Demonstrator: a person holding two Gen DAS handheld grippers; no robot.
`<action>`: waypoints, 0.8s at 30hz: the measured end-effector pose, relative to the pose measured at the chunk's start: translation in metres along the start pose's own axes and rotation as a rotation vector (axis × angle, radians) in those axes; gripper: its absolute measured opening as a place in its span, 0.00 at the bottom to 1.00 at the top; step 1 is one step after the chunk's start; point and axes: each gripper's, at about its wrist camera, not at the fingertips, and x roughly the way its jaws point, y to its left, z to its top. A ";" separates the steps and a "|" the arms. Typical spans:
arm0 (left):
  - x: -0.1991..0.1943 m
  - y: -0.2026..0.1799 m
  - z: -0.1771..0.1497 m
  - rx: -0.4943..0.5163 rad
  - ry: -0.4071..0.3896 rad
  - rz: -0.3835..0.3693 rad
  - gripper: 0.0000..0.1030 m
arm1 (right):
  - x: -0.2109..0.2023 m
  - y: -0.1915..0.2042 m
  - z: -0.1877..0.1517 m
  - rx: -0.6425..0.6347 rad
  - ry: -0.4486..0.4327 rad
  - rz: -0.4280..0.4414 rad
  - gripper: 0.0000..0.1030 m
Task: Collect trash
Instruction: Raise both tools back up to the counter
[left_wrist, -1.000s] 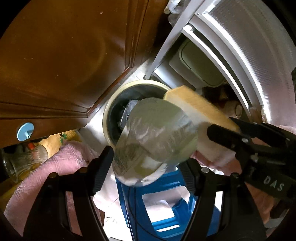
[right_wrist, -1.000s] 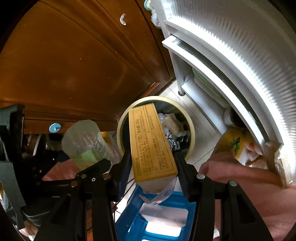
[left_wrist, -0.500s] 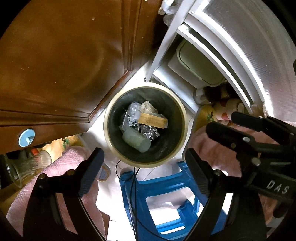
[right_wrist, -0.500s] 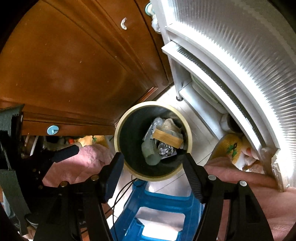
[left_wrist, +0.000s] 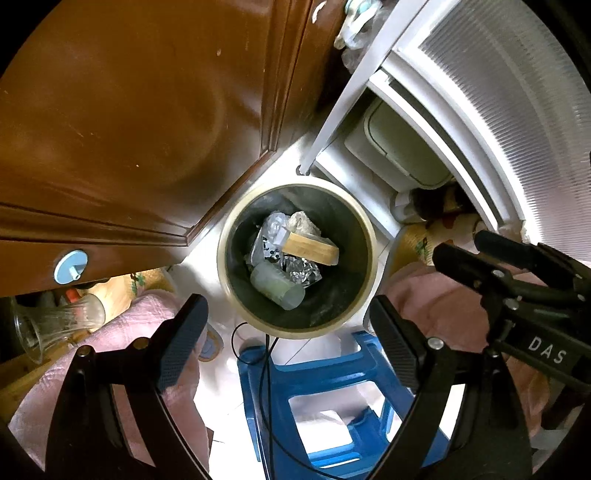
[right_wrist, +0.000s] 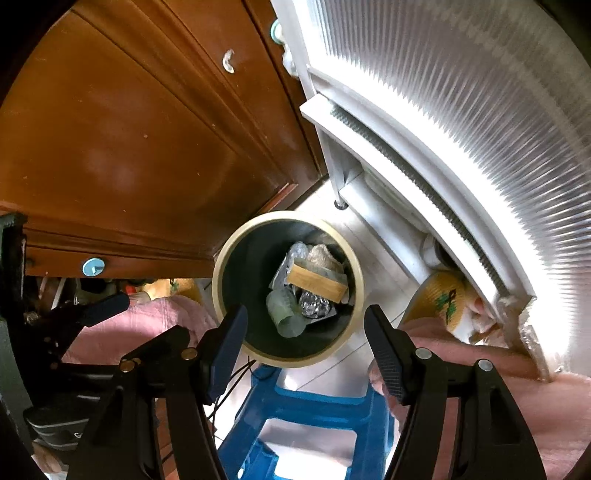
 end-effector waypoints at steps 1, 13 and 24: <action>-0.004 -0.001 0.000 -0.001 -0.006 0.000 0.85 | -0.004 0.001 0.000 -0.006 -0.012 -0.003 0.65; -0.108 -0.024 -0.014 0.025 -0.142 -0.028 0.85 | -0.125 0.026 -0.021 -0.129 -0.261 0.016 0.65; -0.294 -0.073 0.000 0.157 -0.395 -0.071 0.85 | -0.316 0.037 -0.030 -0.215 -0.573 0.061 0.65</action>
